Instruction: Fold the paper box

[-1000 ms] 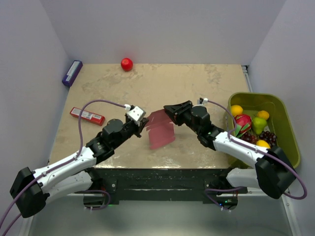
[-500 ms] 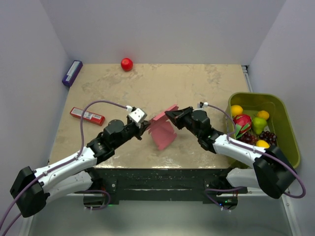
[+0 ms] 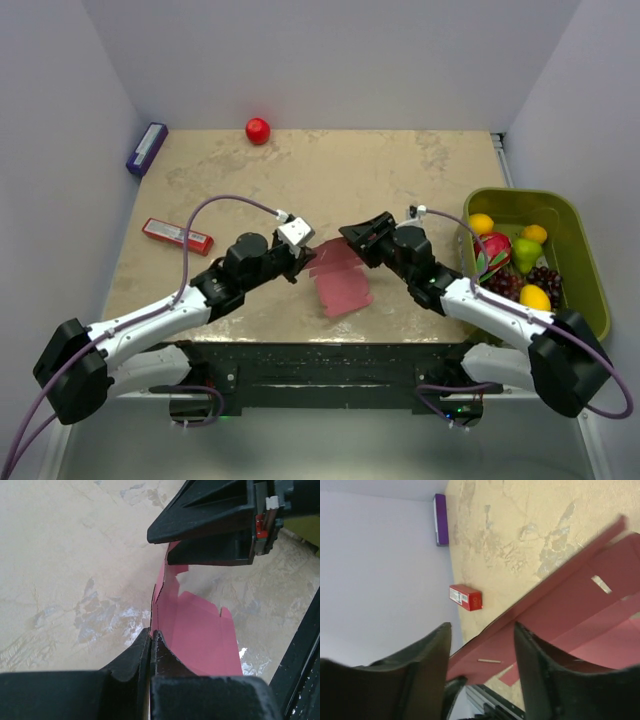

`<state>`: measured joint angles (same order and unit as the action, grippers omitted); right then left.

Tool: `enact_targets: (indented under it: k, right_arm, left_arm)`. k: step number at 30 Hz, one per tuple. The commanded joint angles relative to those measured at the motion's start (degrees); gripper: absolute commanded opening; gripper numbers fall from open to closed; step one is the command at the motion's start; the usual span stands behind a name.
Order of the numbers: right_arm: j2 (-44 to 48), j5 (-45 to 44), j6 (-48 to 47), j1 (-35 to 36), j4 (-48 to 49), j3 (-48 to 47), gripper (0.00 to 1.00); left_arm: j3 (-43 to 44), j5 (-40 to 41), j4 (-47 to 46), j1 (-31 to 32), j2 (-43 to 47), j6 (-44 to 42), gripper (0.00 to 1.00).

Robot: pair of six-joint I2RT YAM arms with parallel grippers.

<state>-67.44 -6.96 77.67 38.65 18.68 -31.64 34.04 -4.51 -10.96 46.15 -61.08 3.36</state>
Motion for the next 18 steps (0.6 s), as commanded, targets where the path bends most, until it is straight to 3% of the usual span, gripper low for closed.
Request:
enact_targets:
  k: [1,18]
  right_arm:
    - [4.86,-1.21,-6.83,1.07,-7.76,-4.75,0.63]
    - [0.56,-13.95,-11.75,13.11,-18.5,-15.11,0.66]
  left_arm:
    - [3.57,-0.15,-0.2,0.17,-0.71,-2.48,0.0]
    - [4.37,2.32,1.64,1.05,-1.06,-2.3,0.0]
